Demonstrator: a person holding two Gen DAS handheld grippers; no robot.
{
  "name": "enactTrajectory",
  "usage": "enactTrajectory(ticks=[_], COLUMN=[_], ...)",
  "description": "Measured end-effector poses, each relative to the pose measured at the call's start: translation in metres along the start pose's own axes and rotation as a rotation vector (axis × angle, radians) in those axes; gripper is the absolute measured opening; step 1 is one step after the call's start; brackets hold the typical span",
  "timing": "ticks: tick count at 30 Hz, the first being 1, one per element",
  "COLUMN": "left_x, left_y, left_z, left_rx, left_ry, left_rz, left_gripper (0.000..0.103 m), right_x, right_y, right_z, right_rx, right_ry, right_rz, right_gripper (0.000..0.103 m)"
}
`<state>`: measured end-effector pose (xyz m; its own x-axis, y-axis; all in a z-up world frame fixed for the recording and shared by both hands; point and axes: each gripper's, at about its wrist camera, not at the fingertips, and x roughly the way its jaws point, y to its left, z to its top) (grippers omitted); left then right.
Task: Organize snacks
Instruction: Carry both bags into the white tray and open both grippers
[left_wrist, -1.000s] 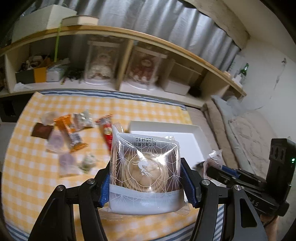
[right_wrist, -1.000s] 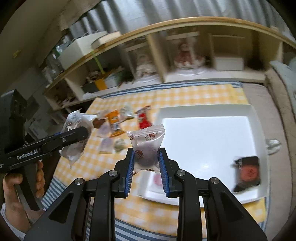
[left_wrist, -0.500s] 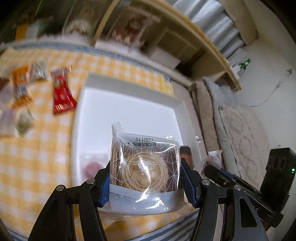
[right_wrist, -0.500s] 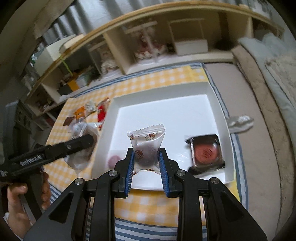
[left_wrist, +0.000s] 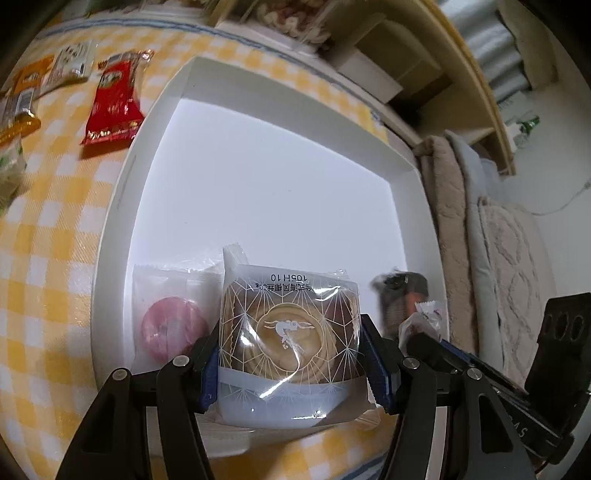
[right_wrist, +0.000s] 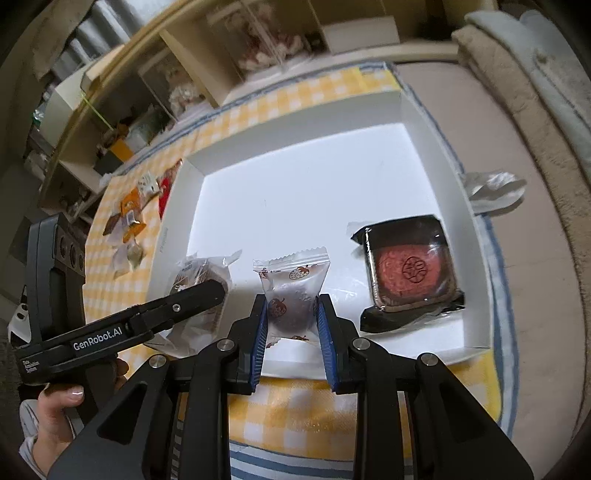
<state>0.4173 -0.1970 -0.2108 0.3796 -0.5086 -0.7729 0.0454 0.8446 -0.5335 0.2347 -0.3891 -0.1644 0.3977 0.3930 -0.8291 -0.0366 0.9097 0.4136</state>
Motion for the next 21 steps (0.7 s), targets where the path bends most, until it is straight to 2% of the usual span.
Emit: enactTrajectory(ticks=[3,5,12,13,15,17,21], left_x=[0.008,0.008,0.001,-0.002,-0.006,-0.01,-0.017], left_y=[-0.001,-0.004,-0.018,-0.021,-0.026,-0.03,-0.035], left_z=[0.002,0.001,-0.007,-0.009,-0.014,-0.017,-0.024], left_rx=[0.006,0.021,0.111,0.127,0.16,0.183,0.207], left_ry=[0.001,0.003,0.026,0.029,0.024,0.023,0.025], left_rz=[0.014,0.016,0.045,0.053,0.071,0.079,0.091], left_gripper=[0.063,0.068,0.073,0.076,0.083,0.084,0.087], right_x=[0.01,0.015,0.019,0.019,0.015,0.01,0.002], right_y=[-0.002,-0.004,-0.012,-0.013,-0.014,-0.016,-0.019], right_z=[0.002,0.003,0.004,0.003,0.0,-0.004,-0.01], right_rx=[0.0,0.004,0.028,0.033,0.045,0.038,0.043], right_ry=[0.024,0.031,0.045,0.052,0.047,0.046,0.047], right_rz=[-0.007,-0.012,-0.032,-0.042,-0.057,-0.063,-0.077], right_gripper=[0.027,0.027,0.029,0.031,0.049,0.055,0.058])
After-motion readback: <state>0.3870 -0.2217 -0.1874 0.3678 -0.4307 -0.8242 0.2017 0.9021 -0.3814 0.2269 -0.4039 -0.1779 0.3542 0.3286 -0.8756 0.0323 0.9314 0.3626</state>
